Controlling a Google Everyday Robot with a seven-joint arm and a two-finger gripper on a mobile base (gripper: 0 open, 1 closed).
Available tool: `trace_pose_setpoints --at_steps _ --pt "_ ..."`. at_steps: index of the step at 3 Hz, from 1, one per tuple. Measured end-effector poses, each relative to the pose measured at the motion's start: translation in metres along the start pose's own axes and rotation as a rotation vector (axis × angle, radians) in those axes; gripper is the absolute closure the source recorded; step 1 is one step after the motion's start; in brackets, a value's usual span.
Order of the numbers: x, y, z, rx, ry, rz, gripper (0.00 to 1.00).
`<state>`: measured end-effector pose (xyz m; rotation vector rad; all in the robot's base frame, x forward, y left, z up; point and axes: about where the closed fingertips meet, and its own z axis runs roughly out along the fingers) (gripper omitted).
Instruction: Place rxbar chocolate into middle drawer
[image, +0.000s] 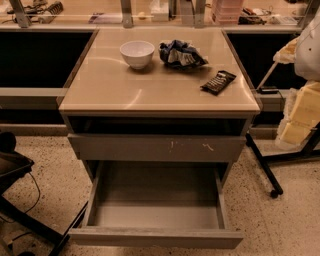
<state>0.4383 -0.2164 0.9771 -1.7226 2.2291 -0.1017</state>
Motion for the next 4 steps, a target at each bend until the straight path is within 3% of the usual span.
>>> trace_pose_setpoints --at_steps 1,2,3,4 --pt "0.000 0.000 0.000 0.000 0.000 0.000 0.00" --pt "-0.005 -0.022 -0.002 0.011 -0.033 -0.028 0.00" --pt "-0.014 -0.066 0.022 -0.056 -0.076 -0.075 0.00" --pt "-0.032 -0.110 0.067 -0.169 -0.140 -0.096 0.00"
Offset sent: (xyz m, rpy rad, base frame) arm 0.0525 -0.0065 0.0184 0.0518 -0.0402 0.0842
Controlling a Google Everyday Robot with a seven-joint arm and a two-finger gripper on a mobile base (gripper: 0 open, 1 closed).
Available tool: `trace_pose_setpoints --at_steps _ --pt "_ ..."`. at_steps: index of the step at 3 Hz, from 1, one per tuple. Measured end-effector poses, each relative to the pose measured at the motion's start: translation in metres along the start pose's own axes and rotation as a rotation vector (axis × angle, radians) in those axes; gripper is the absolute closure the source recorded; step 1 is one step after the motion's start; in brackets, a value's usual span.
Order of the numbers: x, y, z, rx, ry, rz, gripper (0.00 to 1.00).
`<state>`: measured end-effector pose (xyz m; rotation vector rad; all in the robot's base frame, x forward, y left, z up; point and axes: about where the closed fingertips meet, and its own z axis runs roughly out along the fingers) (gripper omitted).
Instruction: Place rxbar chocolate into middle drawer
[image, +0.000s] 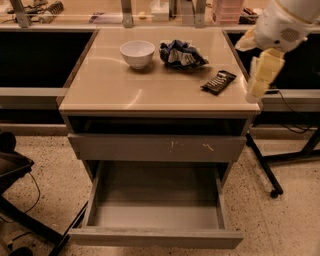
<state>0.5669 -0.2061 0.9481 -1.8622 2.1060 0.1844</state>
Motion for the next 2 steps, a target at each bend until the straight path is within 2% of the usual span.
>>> trace_pose_setpoints --at_steps 1,2 --pt "0.000 -0.047 0.030 -0.029 -0.106 0.048 0.00" --pt "-0.012 -0.074 0.048 -0.015 -0.182 0.046 0.00"
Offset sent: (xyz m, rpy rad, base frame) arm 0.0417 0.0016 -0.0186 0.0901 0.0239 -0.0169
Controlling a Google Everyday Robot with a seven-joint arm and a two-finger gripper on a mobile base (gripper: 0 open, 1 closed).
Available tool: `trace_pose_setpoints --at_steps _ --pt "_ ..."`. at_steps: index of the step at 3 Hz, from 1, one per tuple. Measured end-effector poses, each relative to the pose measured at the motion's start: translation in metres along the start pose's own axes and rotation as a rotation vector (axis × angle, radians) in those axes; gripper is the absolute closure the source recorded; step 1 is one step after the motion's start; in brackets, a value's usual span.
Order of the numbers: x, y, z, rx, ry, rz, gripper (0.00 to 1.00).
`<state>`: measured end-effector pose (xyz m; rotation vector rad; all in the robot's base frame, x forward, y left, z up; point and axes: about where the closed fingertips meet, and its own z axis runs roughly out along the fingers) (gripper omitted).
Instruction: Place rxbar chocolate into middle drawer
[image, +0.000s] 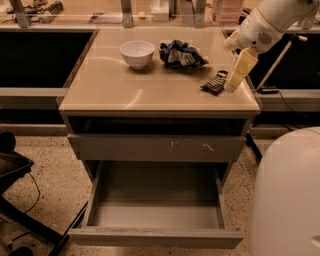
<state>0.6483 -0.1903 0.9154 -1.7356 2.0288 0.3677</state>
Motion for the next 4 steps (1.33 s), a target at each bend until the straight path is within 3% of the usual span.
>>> trace_pose_setpoints --at_steps 1,2,3,4 --pt "-0.002 -0.007 0.004 0.019 -0.009 0.001 0.00" --pt "0.004 -0.013 0.005 0.068 -0.136 0.067 0.00" --pt "0.029 -0.020 0.013 0.127 -0.337 0.210 0.00" --pt "0.034 -0.034 0.007 0.198 -0.382 0.239 0.00"
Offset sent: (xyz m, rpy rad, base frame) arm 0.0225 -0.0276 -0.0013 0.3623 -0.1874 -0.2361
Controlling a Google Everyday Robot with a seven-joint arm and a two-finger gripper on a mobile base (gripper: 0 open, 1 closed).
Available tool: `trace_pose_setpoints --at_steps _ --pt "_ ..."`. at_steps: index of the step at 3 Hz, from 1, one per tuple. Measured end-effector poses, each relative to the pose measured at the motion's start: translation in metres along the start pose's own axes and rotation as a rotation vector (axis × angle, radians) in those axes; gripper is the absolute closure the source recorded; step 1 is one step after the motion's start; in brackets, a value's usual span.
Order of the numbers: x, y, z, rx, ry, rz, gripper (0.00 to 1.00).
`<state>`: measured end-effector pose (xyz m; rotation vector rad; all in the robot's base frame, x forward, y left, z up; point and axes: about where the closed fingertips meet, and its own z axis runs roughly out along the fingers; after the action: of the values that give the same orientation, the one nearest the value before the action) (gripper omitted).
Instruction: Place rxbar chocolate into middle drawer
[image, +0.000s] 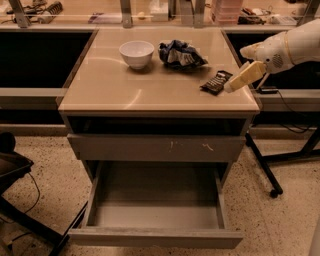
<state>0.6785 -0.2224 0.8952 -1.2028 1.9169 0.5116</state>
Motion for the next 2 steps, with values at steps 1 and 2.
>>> trace_pose_setpoints --at_steps 1,2 --pt "0.000 0.000 0.001 -0.001 0.001 0.000 0.00" --pt "0.001 -0.016 0.004 0.011 -0.072 0.035 0.00"
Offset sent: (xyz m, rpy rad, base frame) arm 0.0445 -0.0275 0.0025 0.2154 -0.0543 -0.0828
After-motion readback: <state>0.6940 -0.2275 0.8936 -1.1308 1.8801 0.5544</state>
